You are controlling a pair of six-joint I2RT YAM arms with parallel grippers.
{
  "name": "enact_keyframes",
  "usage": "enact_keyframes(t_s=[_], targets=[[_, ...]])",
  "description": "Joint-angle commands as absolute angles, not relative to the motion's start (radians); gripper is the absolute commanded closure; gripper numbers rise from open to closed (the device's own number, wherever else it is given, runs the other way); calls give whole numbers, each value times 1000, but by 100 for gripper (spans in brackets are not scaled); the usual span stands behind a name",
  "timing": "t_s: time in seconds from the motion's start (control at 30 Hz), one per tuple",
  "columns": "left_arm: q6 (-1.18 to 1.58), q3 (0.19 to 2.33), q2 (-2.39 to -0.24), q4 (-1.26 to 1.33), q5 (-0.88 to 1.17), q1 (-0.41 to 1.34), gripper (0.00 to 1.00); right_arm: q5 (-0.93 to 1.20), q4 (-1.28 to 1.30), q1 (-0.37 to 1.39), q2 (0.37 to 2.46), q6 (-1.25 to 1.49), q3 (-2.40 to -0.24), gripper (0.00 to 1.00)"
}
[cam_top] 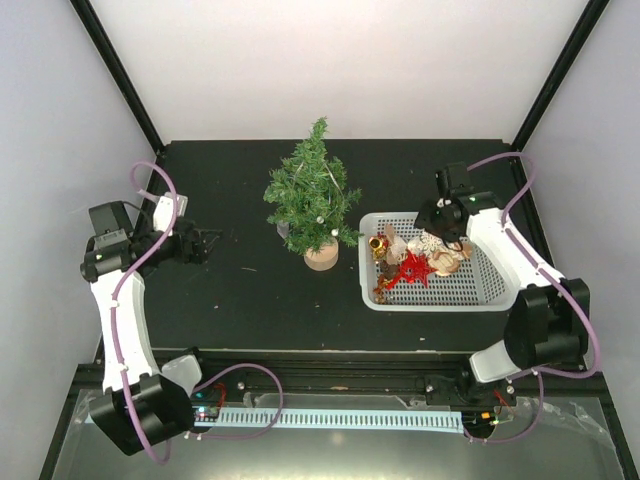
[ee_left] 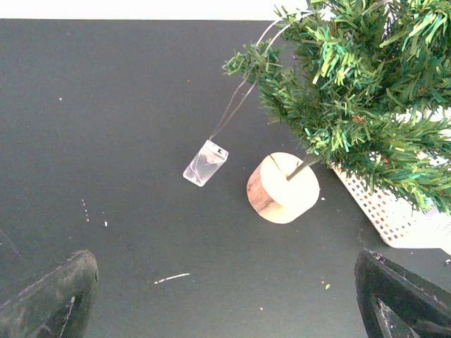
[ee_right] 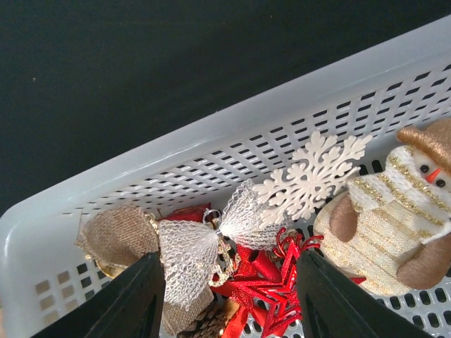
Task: Decorate the small christmas tree
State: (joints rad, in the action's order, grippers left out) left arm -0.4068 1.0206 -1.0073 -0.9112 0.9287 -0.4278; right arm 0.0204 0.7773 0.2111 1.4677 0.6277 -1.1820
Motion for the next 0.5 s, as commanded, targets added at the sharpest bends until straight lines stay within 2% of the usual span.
enact_keyframes(t_s=[0.0,0.2,0.47], targets=[[-388,1014,-998,-855,914,-410,1,-4,765,207,1493,691,-1205,48],[-386,1008,-990,-858,901,-373,1,45,751,209,1481,637,-1118,51],[-446,1075,-969,-972,838,-276,1,96,698,209,1480,584,-957,49]])
